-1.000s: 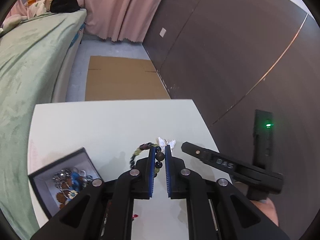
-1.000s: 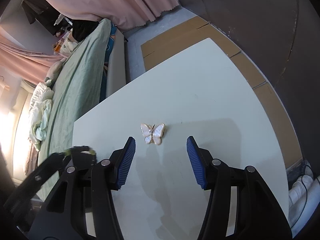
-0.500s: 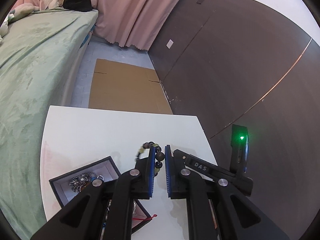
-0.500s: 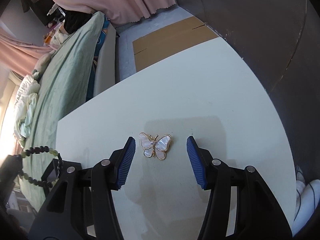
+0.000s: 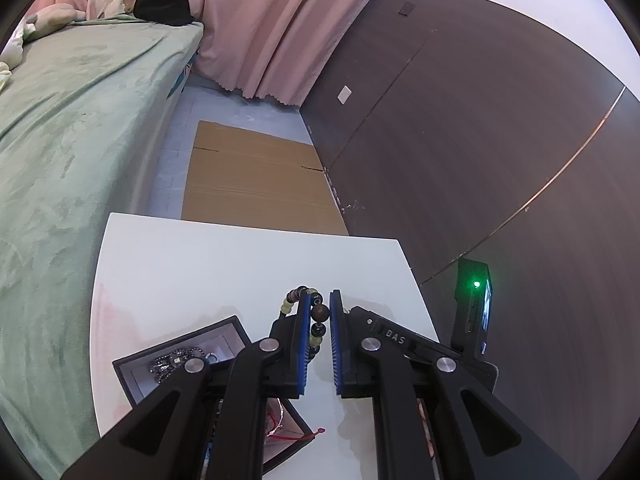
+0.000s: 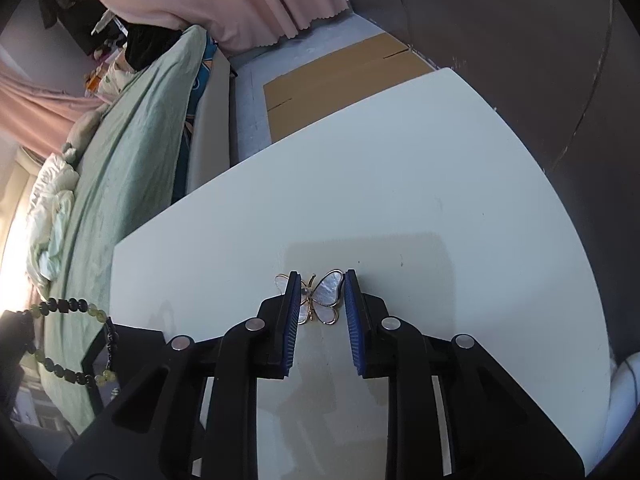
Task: Organize jewelry
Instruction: 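Grasp the white butterfly pendant with the right gripper while the left gripper carries the bracelet to the box, then open both grippers over the black box to drop the bracelet and butterfly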
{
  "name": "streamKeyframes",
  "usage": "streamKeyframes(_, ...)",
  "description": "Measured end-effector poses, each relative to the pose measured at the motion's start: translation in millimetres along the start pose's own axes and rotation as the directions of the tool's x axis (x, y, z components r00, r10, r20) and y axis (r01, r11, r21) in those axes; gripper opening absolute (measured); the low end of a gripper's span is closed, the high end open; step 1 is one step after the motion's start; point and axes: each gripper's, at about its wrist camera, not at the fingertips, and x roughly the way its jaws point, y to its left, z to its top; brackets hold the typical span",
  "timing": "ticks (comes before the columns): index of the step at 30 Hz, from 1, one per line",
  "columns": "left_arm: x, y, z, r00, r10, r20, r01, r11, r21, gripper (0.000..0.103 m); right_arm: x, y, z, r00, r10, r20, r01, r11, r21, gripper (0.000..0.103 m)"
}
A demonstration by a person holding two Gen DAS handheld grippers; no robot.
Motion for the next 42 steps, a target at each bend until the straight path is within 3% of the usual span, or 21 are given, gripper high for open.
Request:
streamKeyframes(2,-3.2,1.2,0.0,1.0,-0.001,0.004,0.001,1.0,-0.001,0.007,-4.9,-5.0,-0.3,0.999,0.037,-0.003,-0.037,0.999,0.026,0.018)
streamKeyframes(3,-6.9,1.5,-0.6,1.0,0.0,0.009,0.0,1.0,0.0,0.007,-6.7,-6.2,0.0,0.999,0.046,-0.004,-0.045,0.999,0.03,0.006)
streamKeyframes(12,-37.5,9.8,-8.4,0.998,0.014,0.062,-0.013,1.0,-0.011,0.007,-23.1,-6.0,-1.9,0.993,0.115,0.005,-0.115,0.993,0.038,0.005)
streamKeyframes(14,-40.0,11.5,-11.0,0.998,0.023,0.066,-0.022,1.0,-0.014,0.007,-24.7,-3.2,-1.8,0.995,0.104,0.009,-0.104,0.994,0.023,0.005)
streamKeyframes(17,-38.9,17.5,-13.8,0.998,0.034,0.058,-0.032,0.999,-0.029,0.007,-26.5,10.1,-2.8,1.0,-0.004,0.016,0.005,0.999,-0.053,0.008)
streamKeyframes(18,-38.8,18.8,-14.8,0.998,0.038,0.057,-0.037,0.999,-0.033,0.007,-24.8,14.0,-3.5,1.0,-0.021,0.008,0.021,0.997,-0.07,0.025)
streamKeyframes(19,-39.1,20.5,-15.1,0.998,0.041,0.057,-0.039,0.999,-0.035,0.007,-22.8,16.7,-5.4,1.0,-0.03,0.005,0.03,0.997,-0.077,0.056)
streamKeyframes(21,-39.7,21.9,-15.2,0.997,0.045,0.058,-0.042,0.998,-0.037,0.008,-22.2,21.9,-8.4,0.999,-0.045,0.026,0.047,0.994,-0.095,0.076)
streamKeyframes(27,-39.3,24.0,-20.8,0.997,0.059,0.053,-0.057,0.998,-0.036,0.008,0.5,39.4,-16.9,0.987,-0.158,0.028,0.16,0.973,-0.167,0.075)
streamKeyframes(29,-38.1,28.9,-21.7,0.996,0.071,0.047,-0.069,0.996,-0.047,0.008,11.6,44.2,-20.4,0.98,-0.199,0.031,0.201,0.961,-0.191,0.07)
streamKeyframes(31,-37.9,33.0,-22.6,0.995,0.087,0.044,-0.085,0.995,-0.052,0.008,15.6,54.5,-26.2,0.96,-0.27,0.071,0.279,0.927,-0.25,0.046)
streamKeyframes(32,-37.2,35.1,-23.2,0.995,0.095,0.04,-0.093,0.994,-0.053,0.008,16.3,56.9,-28.4,0.954,-0.287,0.084,0.299,0.916,-0.267,0.04)
streamKeyframes(37,-33.4,47.3,-29.4,0.993,0.119,0.018,-0.117,0.99,-0.082,0.01,12.1,49.1,-32.5,0.967,-0.247,0.067,0.256,0.936,-0.24,0.039)
streamKeyframes(39,-34.2,51.7,-31.0,0.992,0.122,0.017,-0.119,0.988,-0.095,0.024,3.7,46.9,-33.2,0.977,-0.204,0.066,0.214,0.952,-0.219,0.039)
streamKeyframes(40,-35.8,53.3,-31.7,0.992,0.124,0.023,-0.121,0.987,-0.102,0.04,-3.9,46.5,-33.5,0.982,-0.172,0.073,0.184,0.96,-0.211,0.04)
streamKeyframes(41,-39.0,54.8,-32.6,0.991,0.126,0.038,-0.122,0.987,-0.108,0.048,-8.1,47.4,-34.1,0.985,-0.154,0.078,0.167,0.964,-0.209,0.04)
streamKeyframes(42,-40.9,55.5,-32.4,0.991,0.129,0.044,-0.124,0.986,-0.109,0.048,-12.8,48.2,-33.9,0.987,-0.134,0.083,0.149,0.967,-0.206,0.04)
